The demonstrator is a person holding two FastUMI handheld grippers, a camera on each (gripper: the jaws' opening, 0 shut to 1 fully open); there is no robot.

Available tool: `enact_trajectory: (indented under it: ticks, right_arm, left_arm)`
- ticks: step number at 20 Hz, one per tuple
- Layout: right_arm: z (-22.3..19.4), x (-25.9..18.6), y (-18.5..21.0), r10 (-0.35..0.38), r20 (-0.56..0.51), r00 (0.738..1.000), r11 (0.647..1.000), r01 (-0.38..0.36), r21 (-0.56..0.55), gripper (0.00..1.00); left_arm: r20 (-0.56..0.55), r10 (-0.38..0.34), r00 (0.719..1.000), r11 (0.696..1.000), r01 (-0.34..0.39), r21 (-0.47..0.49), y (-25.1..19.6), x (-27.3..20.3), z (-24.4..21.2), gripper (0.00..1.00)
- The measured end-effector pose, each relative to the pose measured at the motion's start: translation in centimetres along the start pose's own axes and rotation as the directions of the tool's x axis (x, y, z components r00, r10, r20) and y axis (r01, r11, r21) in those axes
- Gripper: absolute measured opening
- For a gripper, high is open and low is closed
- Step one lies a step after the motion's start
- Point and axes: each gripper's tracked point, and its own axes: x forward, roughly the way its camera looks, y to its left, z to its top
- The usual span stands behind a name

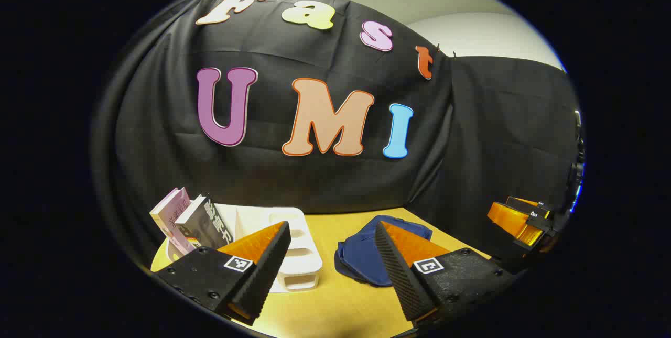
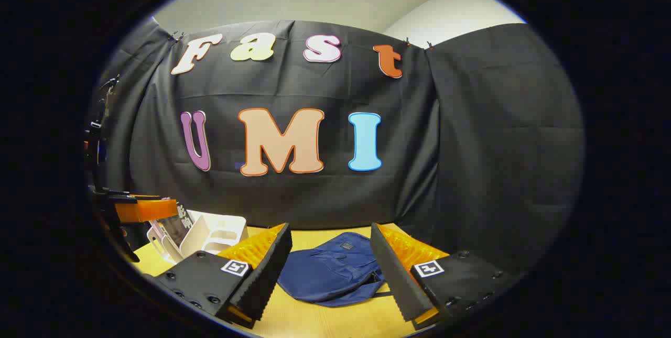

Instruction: Open the schoolbag, grab two books from the bookshelf and put them into the schoolbag.

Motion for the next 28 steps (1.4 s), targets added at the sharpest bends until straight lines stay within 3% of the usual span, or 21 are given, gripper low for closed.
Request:
enact_trajectory:
  ticks: [7,8,9,11,18,19,20,21,22,24,25,28]
  right_arm:
    - [-1.0,1.1,-0.8,0.009,-0.024,1.000,1.000,-0.009,-0.010,0.93]
    - [-1.2,1.6,-0.9,0.014,-0.025,1.000,1.000,-0.015,-0.015,0.93]
    - [-1.3,2.5,-0.9,0.019,-0.028,0.999,1.000,-0.020,-0.020,0.93]
    - [-1.5,3.4,-0.7,0.031,-0.032,0.999,0.999,-0.032,-0.032,0.93]
    - [-4.3,5.5,-0.6,0.070,-0.074,0.995,0.986,-0.080,-0.148,0.95]
    - [-5.1,5.6,-0.5,0.082,-0.080,0.993,0.978,-0.096,-0.186,0.98]
    - [-6.0,5.7,-0.6,0.088,-0.095,0.992,0.970,-0.107,-0.218,0.93]
    - [-7.0,5.8,-0.7,0.094,-0.111,0.989,0.961,-0.119,-0.250,1.00]
    - [-7.9,5.7,-1.0,0.095,-0.123,0.988,0.949,-0.127,-0.288,0.98]
    - [-10.1,5.6,-1.7,0.094,-0.145,0.985,0.907,-0.145,-0.396,0.98]
    - [-10.9,5.7,-1.9,0.094,-0.154,0.984,0.888,-0.153,-0.434,0.98]
    - [-13.6,6.0,-2.7,0.101,-0.177,0.979,0.797,-0.186,-0.574,0.98]
  left_arm:
    - [-0.008,0.069,0.998,0.998,-0.069,0.004,0.8,0.0,-0.2,0.92]
    - [-0.009,0.080,0.997,0.997,-0.080,0.007,1.0,0.1,-0.1,0.95]
    - [-0.007,0.092,0.996,0.996,-0.092,0.009,1.3,0.2,-0.1,0.92]
    - [-0.003,0.111,0.994,0.994,-0.111,0.008,1.7,0.5,0.1,0.95]
    - [0.010,0.166,0.986,0.985,-0.167,0.036,3.3,0.9,0.2,0.95]
    - [0.009,0.174,0.985,0.984,-0.174,0.038,3.5,0.8,0.2,0.92]
    - [0.005,0.182,0.983,0.982,-0.182,0.037,3.7,0.8,0.1,0.95]
    - [0.003,0.191,0.982,0.981,-0.191,0.039,4.0,0.7,-0.2,0.95]
    - [0.002,0.199,0.980,0.979,-0.199,0.042,4.2,0.7,-0.2,0.95]
    - [-0.007,0.221,0.975,0.974,-0.220,0.051,4.7,0.3,-0.5,0.92]
    - [-0.009,0.229,0.973,0.972,-0.228,0.055,4.9,0.3,-0.7,0.95]
    - [-0.018,0.252,0.967,0.966,-0.251,0.058,5.3,-0.2,-1.0,0.95]
